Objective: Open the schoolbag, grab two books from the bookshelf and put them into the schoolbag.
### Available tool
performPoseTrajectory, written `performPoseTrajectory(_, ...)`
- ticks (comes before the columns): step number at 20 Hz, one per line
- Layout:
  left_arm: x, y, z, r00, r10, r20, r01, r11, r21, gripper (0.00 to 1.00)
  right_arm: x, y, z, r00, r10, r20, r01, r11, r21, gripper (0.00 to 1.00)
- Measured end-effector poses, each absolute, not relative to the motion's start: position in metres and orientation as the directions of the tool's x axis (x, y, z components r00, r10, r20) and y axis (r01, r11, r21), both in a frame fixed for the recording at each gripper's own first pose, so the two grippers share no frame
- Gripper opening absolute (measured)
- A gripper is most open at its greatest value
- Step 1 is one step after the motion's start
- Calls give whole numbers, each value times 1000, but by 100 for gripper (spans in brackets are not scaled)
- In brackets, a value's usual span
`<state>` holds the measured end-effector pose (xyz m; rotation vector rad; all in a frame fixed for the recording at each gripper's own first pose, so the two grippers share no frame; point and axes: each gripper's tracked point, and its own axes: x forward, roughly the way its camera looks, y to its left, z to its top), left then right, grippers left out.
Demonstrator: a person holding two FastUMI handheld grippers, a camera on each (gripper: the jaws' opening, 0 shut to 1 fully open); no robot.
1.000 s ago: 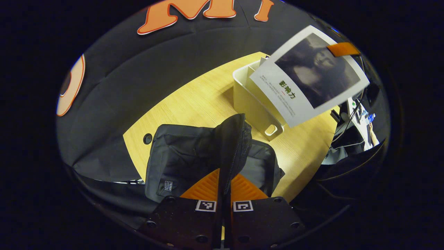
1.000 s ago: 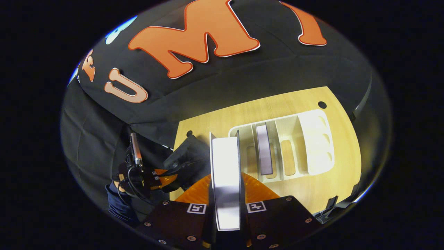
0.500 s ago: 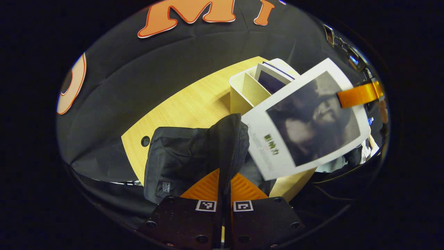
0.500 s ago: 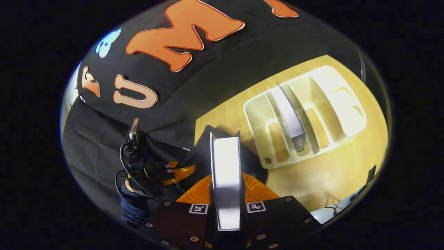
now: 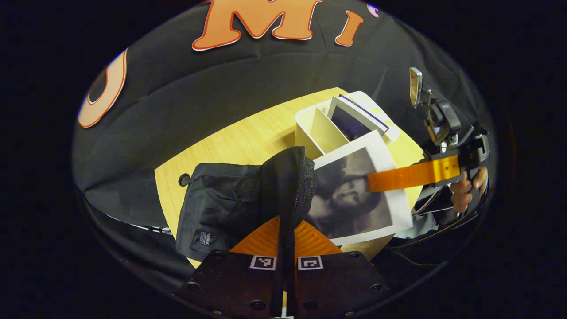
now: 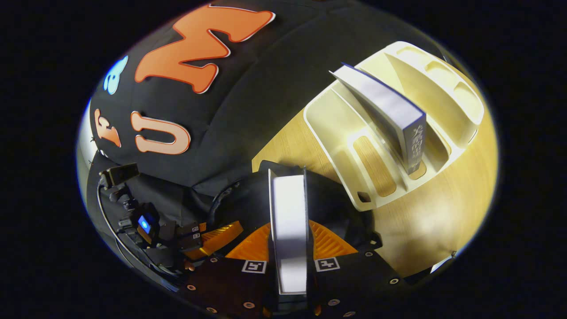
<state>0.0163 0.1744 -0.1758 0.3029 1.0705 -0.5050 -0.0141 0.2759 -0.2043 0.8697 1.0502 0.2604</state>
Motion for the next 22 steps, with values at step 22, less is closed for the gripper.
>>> performPoseTrajectory(22, 14, 154, -188, 404, -263, -876, 505, 863, -26, 4, -18, 342, -264, 512, 524, -680, 219, 686, 694, 28)
